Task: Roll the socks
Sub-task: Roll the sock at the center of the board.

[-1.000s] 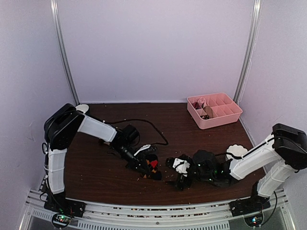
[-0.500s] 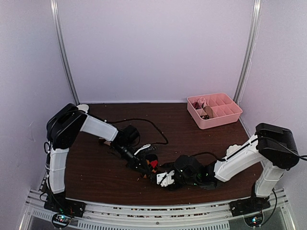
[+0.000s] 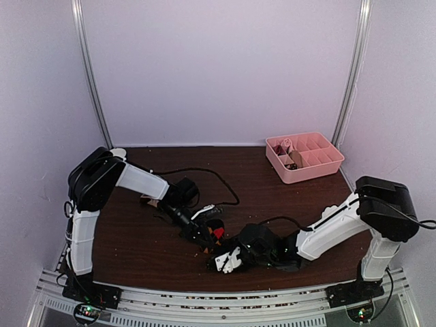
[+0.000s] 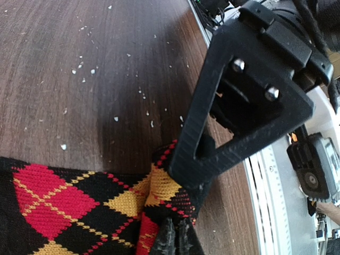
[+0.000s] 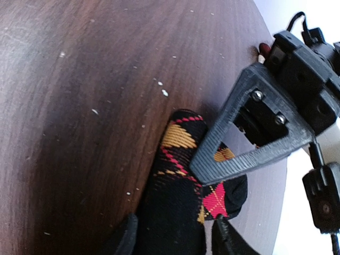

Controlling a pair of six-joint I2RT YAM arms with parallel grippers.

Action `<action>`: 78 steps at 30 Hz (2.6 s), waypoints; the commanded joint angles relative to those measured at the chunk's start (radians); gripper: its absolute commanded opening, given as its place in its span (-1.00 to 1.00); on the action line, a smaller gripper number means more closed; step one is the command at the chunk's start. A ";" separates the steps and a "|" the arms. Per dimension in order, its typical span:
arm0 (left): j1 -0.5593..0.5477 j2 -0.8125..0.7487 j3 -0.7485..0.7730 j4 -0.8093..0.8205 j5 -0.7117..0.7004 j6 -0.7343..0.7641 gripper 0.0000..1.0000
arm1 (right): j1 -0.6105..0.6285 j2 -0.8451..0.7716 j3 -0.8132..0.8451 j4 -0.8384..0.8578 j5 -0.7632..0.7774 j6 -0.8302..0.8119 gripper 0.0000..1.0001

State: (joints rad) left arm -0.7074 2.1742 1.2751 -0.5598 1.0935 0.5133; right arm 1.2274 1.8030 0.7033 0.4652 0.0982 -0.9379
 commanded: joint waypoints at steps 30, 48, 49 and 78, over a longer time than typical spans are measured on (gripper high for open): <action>0.066 -0.095 0.101 -0.159 -0.201 0.006 -0.23 | -0.043 0.086 0.206 -0.560 -0.216 0.296 -1.00; 0.065 0.019 0.148 -0.098 -0.374 0.002 -0.61 | -0.033 0.105 0.303 -0.629 -0.167 0.332 -1.00; 0.057 0.022 0.155 -0.100 -0.372 0.001 -0.62 | -0.032 0.109 0.315 -0.641 -0.171 0.340 -1.00; 0.044 -0.032 0.146 -0.090 -0.407 0.018 -0.59 | -0.282 0.375 0.437 -0.907 -0.755 0.840 -1.00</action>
State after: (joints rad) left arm -0.6731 2.1506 1.4067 -0.6392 0.7643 0.5179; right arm 0.9611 2.0220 1.2106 -0.2634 -0.6659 -0.2272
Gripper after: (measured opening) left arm 0.196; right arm 0.098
